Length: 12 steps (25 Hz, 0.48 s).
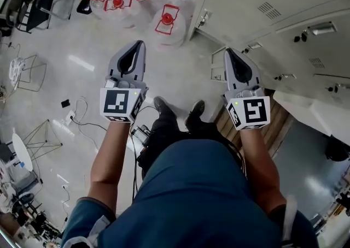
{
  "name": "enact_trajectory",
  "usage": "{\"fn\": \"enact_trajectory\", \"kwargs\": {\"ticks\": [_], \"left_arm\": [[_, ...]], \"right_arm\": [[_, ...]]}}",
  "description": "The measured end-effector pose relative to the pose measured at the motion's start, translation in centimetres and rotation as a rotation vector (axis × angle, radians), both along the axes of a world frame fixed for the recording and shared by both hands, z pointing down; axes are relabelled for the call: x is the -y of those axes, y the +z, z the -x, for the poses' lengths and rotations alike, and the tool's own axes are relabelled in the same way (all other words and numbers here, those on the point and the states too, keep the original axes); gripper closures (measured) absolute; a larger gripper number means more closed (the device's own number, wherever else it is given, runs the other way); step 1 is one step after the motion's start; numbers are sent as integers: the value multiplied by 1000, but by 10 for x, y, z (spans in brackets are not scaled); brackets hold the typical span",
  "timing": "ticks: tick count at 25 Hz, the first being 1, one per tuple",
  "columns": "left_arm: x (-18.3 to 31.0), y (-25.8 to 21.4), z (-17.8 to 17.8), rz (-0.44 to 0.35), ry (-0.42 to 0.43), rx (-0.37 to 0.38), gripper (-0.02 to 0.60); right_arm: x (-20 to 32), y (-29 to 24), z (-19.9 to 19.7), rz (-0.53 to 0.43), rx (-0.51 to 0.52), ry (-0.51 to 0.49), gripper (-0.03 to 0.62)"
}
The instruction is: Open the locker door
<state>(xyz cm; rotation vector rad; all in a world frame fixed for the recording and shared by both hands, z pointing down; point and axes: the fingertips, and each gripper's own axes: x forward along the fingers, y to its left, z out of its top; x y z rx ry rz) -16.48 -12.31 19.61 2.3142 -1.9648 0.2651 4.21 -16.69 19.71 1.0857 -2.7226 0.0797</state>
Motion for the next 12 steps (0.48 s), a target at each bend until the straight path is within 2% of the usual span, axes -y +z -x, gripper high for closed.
{"fn": "enact_trajectory", "kwargs": {"ticks": [12], "left_arm": [[-25,-100,-35,-95,39,29,563]], "right_arm": [[-24,-91,-16,-54,7,-106,559]]}}
